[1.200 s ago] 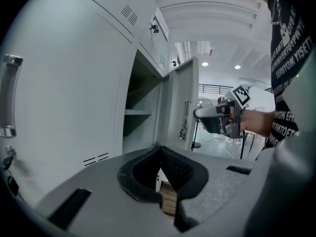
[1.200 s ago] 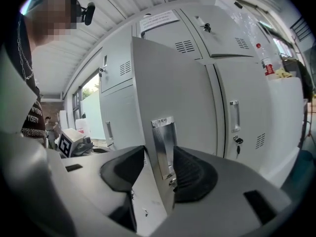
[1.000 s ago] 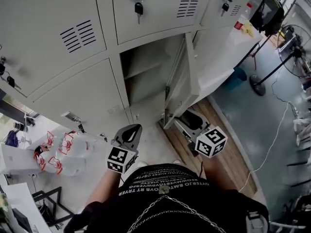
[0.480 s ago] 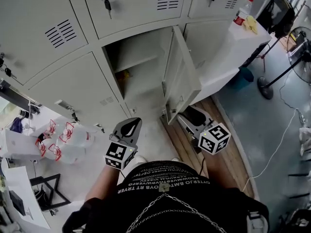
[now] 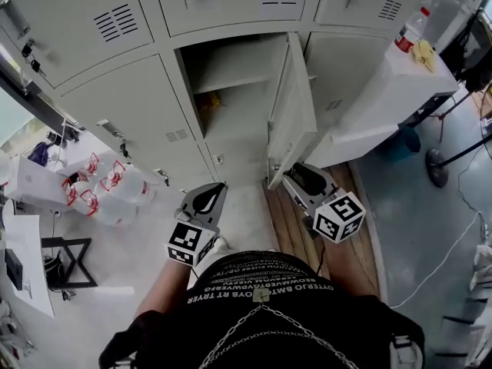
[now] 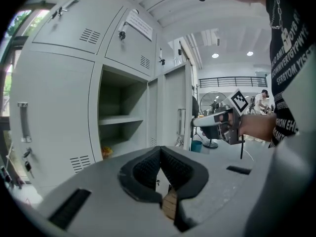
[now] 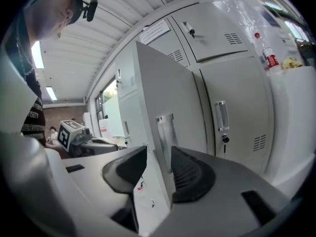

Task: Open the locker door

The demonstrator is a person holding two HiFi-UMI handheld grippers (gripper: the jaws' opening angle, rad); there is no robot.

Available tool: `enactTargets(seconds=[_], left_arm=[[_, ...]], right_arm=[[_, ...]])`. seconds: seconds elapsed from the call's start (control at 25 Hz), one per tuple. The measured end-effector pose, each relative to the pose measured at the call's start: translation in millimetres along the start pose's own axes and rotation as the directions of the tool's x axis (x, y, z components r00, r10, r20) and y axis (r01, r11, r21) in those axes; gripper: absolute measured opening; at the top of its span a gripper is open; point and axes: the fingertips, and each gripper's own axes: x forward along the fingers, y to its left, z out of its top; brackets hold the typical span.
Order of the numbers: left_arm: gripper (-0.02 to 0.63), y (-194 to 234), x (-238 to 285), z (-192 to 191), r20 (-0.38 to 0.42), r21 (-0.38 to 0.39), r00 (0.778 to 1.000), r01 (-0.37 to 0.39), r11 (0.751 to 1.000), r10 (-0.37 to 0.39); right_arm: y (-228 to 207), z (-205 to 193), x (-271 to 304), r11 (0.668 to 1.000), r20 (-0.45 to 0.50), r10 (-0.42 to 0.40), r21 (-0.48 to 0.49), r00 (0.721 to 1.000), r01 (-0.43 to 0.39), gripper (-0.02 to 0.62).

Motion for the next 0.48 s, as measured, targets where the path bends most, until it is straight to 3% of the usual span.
enactTargets(seconds=[0.12,0.24,0.48], left_arm=[[0.005,-10.6,-6.6,8.1,0.012,0.005,0.999,-0.042,0.999,0.042],[0.005,-23.3,-10.6,23.3,0.049,0.015,0.996,-0.073,0.997,0.072],[0.005,-60.7,-2.5,29.3,0.039,0.031,0.997,-0.073,0.997,0.071]], right_arm=[[7.9,2.3,-14.9,0.997,0.008,0.048,-0.066,0.999,-0.047,0.126],[4.3,2.4,-34.0,0.991,0.004,0.024,-0.13,1.0,-0.023,0.014],[-7.5,-6.7,-65.0,0.992,-0.008,0.032,-0.123,0.999,-0.033,0.002]])
